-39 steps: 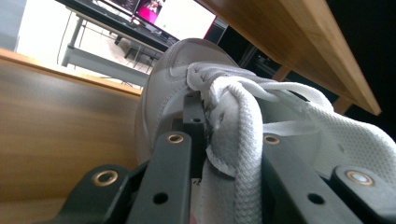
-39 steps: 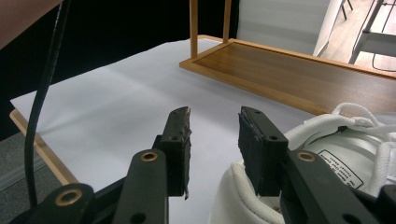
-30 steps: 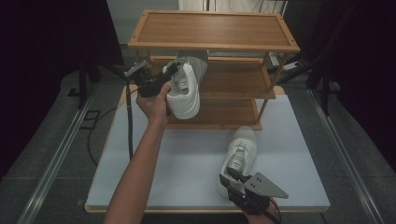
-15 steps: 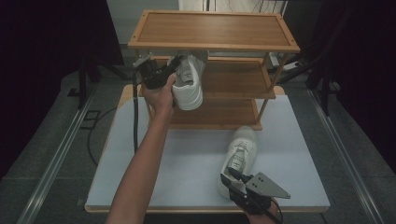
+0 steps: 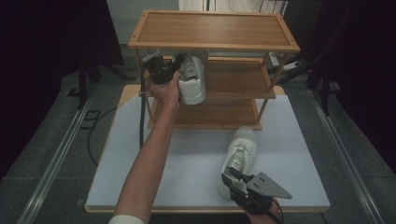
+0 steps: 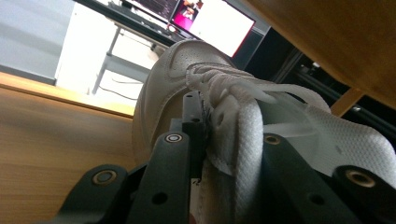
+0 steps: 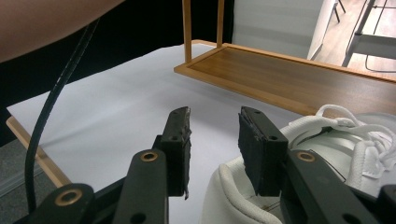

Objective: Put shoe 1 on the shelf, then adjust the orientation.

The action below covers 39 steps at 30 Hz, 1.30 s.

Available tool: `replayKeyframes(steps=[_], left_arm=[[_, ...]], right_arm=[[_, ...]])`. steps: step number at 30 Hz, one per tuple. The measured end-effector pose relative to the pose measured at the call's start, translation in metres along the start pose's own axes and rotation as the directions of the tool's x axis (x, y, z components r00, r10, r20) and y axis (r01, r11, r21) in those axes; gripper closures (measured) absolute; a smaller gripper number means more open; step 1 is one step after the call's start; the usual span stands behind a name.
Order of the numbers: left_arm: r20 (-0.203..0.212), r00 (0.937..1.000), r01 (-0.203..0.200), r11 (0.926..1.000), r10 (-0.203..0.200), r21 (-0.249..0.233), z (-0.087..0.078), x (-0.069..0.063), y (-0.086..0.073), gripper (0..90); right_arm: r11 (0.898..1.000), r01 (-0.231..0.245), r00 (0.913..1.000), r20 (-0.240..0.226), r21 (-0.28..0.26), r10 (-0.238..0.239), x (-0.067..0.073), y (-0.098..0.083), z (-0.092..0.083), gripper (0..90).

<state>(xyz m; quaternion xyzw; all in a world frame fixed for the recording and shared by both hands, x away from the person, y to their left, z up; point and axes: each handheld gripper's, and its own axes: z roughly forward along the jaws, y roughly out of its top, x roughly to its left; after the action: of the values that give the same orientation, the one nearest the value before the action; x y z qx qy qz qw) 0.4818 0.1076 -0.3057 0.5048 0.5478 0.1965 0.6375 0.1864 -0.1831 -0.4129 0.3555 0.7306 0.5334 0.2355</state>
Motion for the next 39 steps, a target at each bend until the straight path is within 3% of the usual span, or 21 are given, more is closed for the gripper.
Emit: replayKeyframes(steps=[2, 4, 5, 7, 8, 10, 11, 13, 15, 18, 19, 22, 28, 30, 32, 36, 39], left_arm=[[0.018, 0.9990, 0.041, 0.9991, -0.041, 0.006, 0.003, 0.003, -0.004, 79.5], [0.017, 0.9991, 0.040, 0.9992, -0.040, -0.007, 0.004, 0.001, -0.005, 77.4], [0.022, 0.9994, 0.027, 0.9996, -0.027, 0.007, 0.004, 0.000, -0.004, 76.5], [0.045, 0.9983, 0.036, 0.9993, -0.037, 0.012, 0.008, -0.002, -0.005, 72.4], [0.043, 0.9990, 0.010, 0.9993, -0.011, 0.035, 0.008, -0.001, -0.005, 70.5], [0.051, 0.9986, 0.014, 0.9992, -0.016, 0.037, 0.009, -0.001, -0.005, 65.5], [0.074, 0.9962, 0.043, 0.9987, -0.045, 0.025, 0.010, -0.001, -0.005, 62.1], [0.087, 0.9941, 0.063, 0.9978, -0.065, 0.021, 0.010, 0.003, -0.004, 54.6], [0.128, 0.9879, 0.090, 0.9959, -0.088, -0.007, 0.008, 0.001, -0.002, 53.7], [0.147, 0.9850, 0.091, 0.9958, -0.090, -0.003, 0.007, -0.001, -0.002, 49.5], [0.142, 0.9880, 0.059, 0.9980, -0.061, 0.023, 0.005, 0.001, -0.002, 47.6], [0.139, 0.9891, 0.044, 0.9986, -0.048, 0.028, 0.002, -0.001, -0.001, 46.6], [0.170, 0.9854, -0.004, 0.9995, -0.002, 0.032, -0.019, -0.003, 0.001, 42.6], [0.169, 0.9856, -0.002, 0.9995, -0.003, 0.031, -0.024, -0.005, 0.001, 41.8], [0.180, 0.9832, -0.037, 0.9986, 0.030, 0.038, -0.038, -0.007, 0.002, 41.3], [0.189, 0.9806, -0.061, 0.9973, 0.052, 0.043, -0.052, -0.007, 0.002, 39.9], [0.201, 0.9778, -0.071, 0.9960, 0.059, 0.055, -0.071, -0.003, -0.001, 38.6]], right_arm=[[1.000, -0.002, 1.0000, 0.003, 0.000, 0.002, 0.000, 0.000, 0.000, 63.5], [1.000, -0.001, 1.0000, 0.000, 0.000, 0.001, 0.000, 0.000, 0.000, 63.5], [1.000, -0.001, 1.0000, 0.000, 0.001, 0.001, 0.000, 0.000, 0.000, 63.5], [1.000, 0.000, 1.0000, 0.001, 0.003, 0.000, 0.000, 0.000, 0.000, 63.5], [1.000, 0.000, 1.0000, 0.001, 0.003, 0.000, 0.000, -0.001, 0.001, 63.4], [1.000, 0.003, 1.0000, 0.001, 0.003, -0.003, 0.001, -0.001, 0.000, 63.4], [1.000, 0.004, 1.0000, 0.000, 0.002, -0.004, 0.001, 0.000, 0.000, 63.4], [1.000, 0.005, 1.0000, 0.000, 0.001, -0.005, 0.002, 0.000, 0.000, 63.4], [1.000, 0.004, 1.0000, 0.000, 0.001, -0.004, 0.002, -0.001, 0.000, 63.4], [1.000, 0.004, 1.0000, -0.003, 0.003, -0.004, 0.002, -0.001, 0.001, 63.4], [1.000, 0.005, 1.0000, -0.004, 0.004, -0.005, 0.003, -0.001, 0.001, 63.3], [1.000, 0.008, 1.0000, -0.005, 0.006, -0.008, 0.004, -0.001, 0.002, 63.3], [1.000, 0.014, 0.9998, -0.010, 0.012, -0.014, 0.006, -0.002, 0.004, 63.3], [1.000, 0.018, 0.9997, -0.015, 0.013, -0.018, 0.009, -0.002, 0.005, 63.4], [1.000, 0.025, 0.9994, -0.024, 0.018, -0.024, 0.012, -0.003, 0.006, 64.5], [0.999, 0.036, 0.9985, -0.042, 0.032, -0.034, 0.016, -0.004, 0.011, 69.8], [0.994, 0.079, 0.9966, -0.028, 0.076, -0.077, 0.023, -0.008, 0.023, 79.8]])
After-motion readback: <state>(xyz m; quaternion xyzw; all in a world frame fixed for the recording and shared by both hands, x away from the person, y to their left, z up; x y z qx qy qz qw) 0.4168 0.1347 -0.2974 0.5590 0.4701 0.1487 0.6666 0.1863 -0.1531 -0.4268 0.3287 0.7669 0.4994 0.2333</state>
